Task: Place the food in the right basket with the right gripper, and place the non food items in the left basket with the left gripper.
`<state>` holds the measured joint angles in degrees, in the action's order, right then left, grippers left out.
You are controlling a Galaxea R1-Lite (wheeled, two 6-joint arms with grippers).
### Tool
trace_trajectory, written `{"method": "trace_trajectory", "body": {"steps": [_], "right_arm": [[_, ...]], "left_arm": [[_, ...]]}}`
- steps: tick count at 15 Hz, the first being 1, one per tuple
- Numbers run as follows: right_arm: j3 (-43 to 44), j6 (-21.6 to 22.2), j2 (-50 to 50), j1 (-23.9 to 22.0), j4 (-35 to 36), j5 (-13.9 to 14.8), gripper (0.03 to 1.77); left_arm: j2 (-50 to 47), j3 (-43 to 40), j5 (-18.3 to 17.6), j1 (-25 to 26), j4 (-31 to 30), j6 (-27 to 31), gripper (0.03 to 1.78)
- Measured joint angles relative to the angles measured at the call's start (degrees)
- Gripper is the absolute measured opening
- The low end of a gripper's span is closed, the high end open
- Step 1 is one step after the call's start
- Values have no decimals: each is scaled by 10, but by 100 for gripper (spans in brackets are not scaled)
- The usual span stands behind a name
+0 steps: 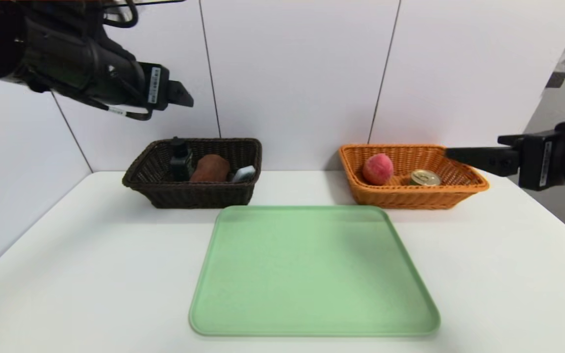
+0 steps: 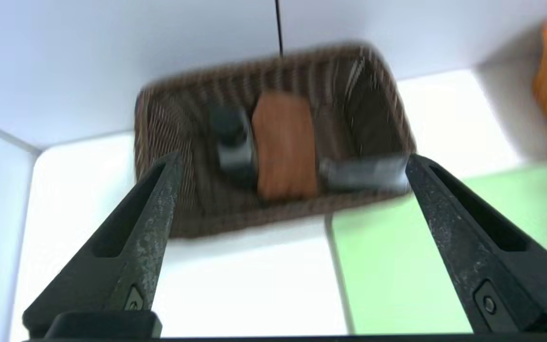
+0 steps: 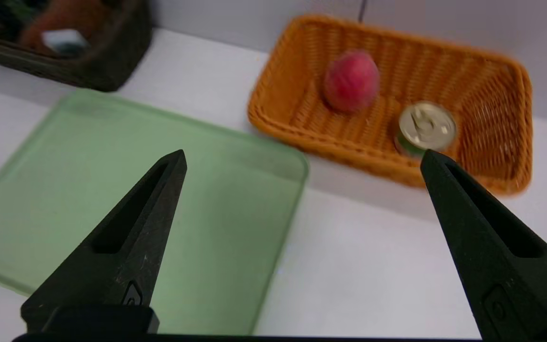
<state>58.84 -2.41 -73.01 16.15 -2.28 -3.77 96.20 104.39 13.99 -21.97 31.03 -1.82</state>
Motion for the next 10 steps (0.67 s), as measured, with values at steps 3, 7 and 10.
{"method": "trace_trajectory", "body": {"steps": [3, 7, 10], "right_arm": [[9, -63, -16, -1, 23, -88, 170], [-1, -124, -12, -18, 36, -114, 170], [-50, -123, 31, -79, 37, -83, 170]], "left_arm": [[-106, -98, 0, 1, 8, -16, 167], [-226, -191, 41, 31, 12, -43, 168], [-303, -248, 54, 101, 12, -44, 169]]}}
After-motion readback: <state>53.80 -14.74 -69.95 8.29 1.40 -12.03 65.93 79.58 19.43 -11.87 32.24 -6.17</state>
